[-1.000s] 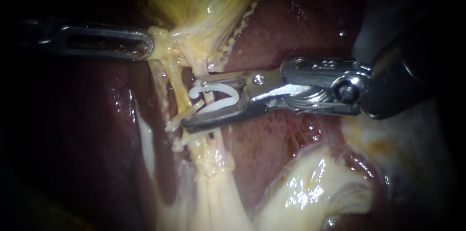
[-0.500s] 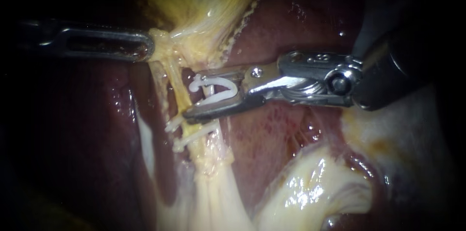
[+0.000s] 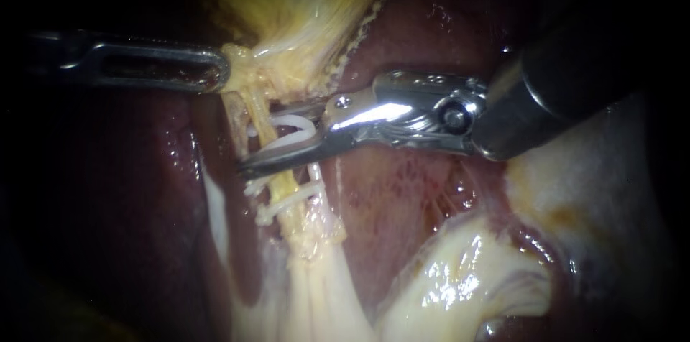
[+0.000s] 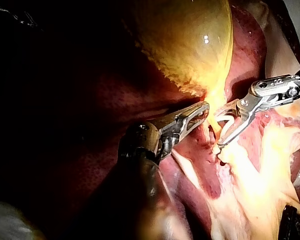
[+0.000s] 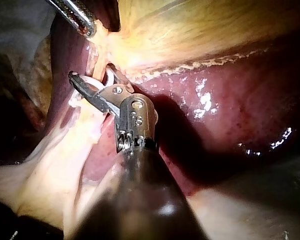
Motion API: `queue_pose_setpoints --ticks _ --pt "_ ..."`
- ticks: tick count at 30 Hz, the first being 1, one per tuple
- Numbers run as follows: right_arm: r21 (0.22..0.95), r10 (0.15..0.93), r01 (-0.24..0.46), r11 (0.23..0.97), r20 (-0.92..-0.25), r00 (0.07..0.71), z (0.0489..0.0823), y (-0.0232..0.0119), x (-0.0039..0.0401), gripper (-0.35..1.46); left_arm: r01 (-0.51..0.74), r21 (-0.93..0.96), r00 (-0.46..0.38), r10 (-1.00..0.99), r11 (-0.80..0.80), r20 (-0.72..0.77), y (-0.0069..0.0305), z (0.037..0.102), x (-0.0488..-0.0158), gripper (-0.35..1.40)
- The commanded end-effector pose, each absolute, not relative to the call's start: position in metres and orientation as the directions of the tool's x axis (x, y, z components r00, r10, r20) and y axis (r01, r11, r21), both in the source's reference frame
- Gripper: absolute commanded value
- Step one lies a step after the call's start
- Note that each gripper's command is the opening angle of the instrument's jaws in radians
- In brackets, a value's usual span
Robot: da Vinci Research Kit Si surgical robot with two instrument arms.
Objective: Clipping third clip left tube
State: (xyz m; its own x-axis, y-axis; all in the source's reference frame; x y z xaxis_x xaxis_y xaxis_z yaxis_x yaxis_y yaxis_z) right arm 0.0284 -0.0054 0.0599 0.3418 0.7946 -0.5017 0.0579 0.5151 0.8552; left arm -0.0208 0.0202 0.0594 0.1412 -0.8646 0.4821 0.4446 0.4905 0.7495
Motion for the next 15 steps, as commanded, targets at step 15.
queue_pose_setpoints --ticks 15 --pt "0.899 0.880 0.209 0.386 -0.426 0.208 0.0578 -0.0053 0.0291 0.45 0.445 0.749 0.141 -0.865 0.491 0.482 0.0202 0.0594 -0.0208 -0.35"
